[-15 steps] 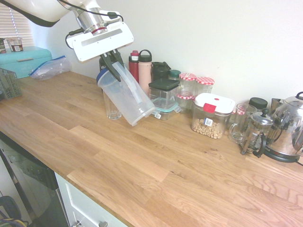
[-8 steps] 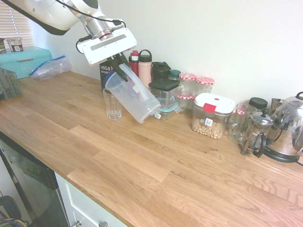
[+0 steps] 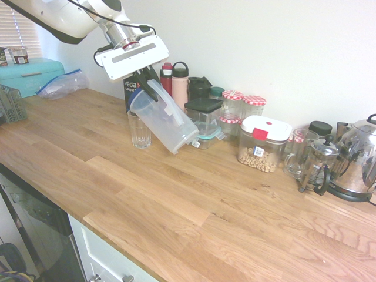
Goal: Pour me some water
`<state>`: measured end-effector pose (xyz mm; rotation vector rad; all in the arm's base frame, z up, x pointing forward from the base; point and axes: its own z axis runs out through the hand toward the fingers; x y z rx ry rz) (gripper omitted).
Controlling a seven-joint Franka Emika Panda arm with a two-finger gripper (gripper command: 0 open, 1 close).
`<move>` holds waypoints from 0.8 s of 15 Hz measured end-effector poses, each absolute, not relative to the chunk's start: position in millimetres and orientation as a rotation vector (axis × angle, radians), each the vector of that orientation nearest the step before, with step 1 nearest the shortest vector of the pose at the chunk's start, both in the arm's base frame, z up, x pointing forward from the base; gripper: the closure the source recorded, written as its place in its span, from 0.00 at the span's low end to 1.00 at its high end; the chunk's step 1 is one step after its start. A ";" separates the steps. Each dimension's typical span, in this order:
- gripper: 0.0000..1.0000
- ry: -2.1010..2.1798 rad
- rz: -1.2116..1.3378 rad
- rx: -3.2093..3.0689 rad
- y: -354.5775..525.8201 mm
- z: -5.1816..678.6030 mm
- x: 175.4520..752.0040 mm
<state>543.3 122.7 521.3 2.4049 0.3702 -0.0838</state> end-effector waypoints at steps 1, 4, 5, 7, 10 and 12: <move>1.00 0.342 -0.044 2.441 118.8 534.6 540.4; 1.00 0.216 0.063 2.601 88.8 596.7 509.1; 1.00 0.164 0.093 2.654 74.3 614.0 492.0; 1.00 0.040 0.140 2.741 46.3 630.7 455.2; 1.00 -0.169 0.226 2.824 10.9 622.3 425.8; 1.00 -0.323 0.246 2.867 -15.9 599.8 417.5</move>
